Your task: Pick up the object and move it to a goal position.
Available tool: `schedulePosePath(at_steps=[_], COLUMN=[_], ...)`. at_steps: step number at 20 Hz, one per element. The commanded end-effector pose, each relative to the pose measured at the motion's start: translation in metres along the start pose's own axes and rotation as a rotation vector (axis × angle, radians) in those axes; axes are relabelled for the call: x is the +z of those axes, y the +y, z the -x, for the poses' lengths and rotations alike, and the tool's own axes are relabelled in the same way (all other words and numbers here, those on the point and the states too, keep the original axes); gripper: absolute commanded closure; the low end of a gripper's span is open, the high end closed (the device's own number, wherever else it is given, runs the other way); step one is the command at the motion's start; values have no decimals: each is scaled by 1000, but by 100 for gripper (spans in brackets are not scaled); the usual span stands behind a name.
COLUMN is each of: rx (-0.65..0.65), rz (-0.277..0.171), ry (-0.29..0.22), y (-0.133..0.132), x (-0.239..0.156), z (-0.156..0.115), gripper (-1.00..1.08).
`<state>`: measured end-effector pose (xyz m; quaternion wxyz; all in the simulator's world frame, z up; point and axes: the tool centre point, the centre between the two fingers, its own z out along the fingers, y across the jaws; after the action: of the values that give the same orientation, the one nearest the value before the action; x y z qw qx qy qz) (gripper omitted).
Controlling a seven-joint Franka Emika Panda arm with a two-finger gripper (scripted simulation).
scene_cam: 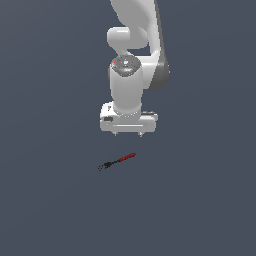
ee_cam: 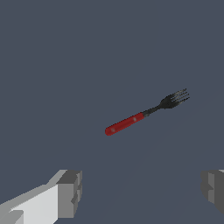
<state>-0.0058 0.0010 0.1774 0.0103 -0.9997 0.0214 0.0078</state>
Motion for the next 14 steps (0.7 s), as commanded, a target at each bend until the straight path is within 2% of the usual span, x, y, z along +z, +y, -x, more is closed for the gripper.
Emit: schedulePosePath(at_steps=[1,14], rx=[0,10], rz=[0,20], ry=[0,-6], y=[0,3], x=[0,-9], z=[0,4], gripper=[-92,-92])
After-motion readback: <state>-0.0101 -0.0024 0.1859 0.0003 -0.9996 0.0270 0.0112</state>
